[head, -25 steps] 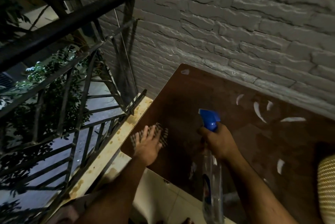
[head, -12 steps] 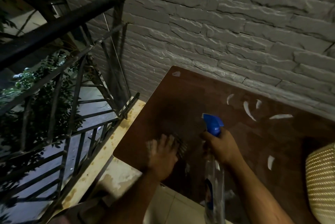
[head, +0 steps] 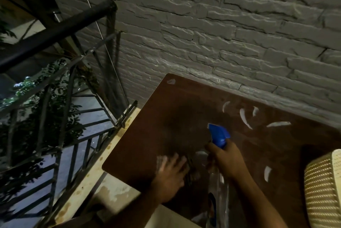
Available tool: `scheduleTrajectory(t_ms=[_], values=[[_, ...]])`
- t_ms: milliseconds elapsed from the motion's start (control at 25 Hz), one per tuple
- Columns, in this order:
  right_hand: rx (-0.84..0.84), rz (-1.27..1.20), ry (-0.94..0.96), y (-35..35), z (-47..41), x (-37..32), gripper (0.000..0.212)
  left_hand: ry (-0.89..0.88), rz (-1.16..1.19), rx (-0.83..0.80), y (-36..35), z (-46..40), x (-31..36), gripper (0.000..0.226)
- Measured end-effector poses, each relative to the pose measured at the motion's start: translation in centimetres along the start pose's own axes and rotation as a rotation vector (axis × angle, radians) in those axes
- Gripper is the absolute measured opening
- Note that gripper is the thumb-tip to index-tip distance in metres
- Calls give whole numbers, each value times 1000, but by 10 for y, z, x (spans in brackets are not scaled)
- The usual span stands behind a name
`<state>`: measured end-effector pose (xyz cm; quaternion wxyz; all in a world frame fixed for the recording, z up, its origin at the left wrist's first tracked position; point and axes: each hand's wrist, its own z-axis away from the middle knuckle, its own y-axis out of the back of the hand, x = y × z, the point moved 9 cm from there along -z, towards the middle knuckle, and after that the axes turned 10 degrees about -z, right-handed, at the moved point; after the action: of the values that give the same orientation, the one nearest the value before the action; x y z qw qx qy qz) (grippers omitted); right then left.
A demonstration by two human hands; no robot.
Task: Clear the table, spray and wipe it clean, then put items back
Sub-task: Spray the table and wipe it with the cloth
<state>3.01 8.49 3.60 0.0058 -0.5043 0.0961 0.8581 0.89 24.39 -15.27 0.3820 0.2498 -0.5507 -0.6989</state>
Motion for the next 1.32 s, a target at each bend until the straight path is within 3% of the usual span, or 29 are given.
scheduleTrajectory(t_ms=[80, 120, 200, 240, 280, 360, 440, 480, 520, 600, 640, 680, 760, 840, 880, 1000, 1080, 1200, 1240, 1320], values=[[-15, -9, -19, 6, -4, 7, 20, -97, -55, -2, -4, 12, -1, 58], [-15, -9, -21, 10, -9, 9, 21, -31, -82, 11, 2, 0, -23, 58], [-10, -11, -17, 18, -16, 12, 22, 312, 9, 115, 32, -37, -93, 58], [-8, -3, -8, 21, -19, 12, 22, 403, 64, 10, 37, -52, -105, 58], [-6, 11, -4, 24, -21, 13, 22, 418, 54, 8, 41, -61, -97, 58], [-9, 23, -7, 26, -24, 14, 22, 269, 28, 122, 39, -67, -45, 58], [-10, 43, -3, 28, -27, 15, 20, 20, -3, 89, 26, -48, 2, 57], [-12, 50, -7, 29, -30, 17, 19, -20, 5, 102, 24, -47, -3, 57], [-15, 49, -16, 29, -34, 17, 17, 25, -5, 115, 28, -57, -20, 57], [-22, 47, -26, 29, -40, 19, 14, 392, 47, 113, 49, -80, -89, 57], [-17, 59, -15, 29, -42, 18, 14, 499, 85, 15, 54, -89, -101, 58], [-9, 67, -5, 30, -45, 17, 13, 488, 68, 6, 57, -96, -93, 60], [8, 68, 3, 28, -50, 12, 15, 234, 18, 124, 47, -92, -35, 60], [19, 83, 0, 25, -58, 8, 16, 47, -18, 70, 31, -74, -12, 59], [22, 97, 8, 24, -63, 5, 14, 67, 14, 84, 29, -80, -26, 58], [30, 114, 13, 24, -83, -3, 13, 400, 69, 71, 56, -133, -107, 58], [33, 117, 9, 28, -100, -7, 13, 347, -4, 31, 65, -168, -104, 59], [37, 119, -2, 28, -131, -23, 14, 32, -63, 32, 48, -176, -68, 58], [44, 113, 1, 28, -144, -30, 14, 11, -42, 50, 50, -185, -81, 57], [64, 102, 29, 31, -165, -43, 14, 172, 2, 96, 67, -216, -134, 57]])
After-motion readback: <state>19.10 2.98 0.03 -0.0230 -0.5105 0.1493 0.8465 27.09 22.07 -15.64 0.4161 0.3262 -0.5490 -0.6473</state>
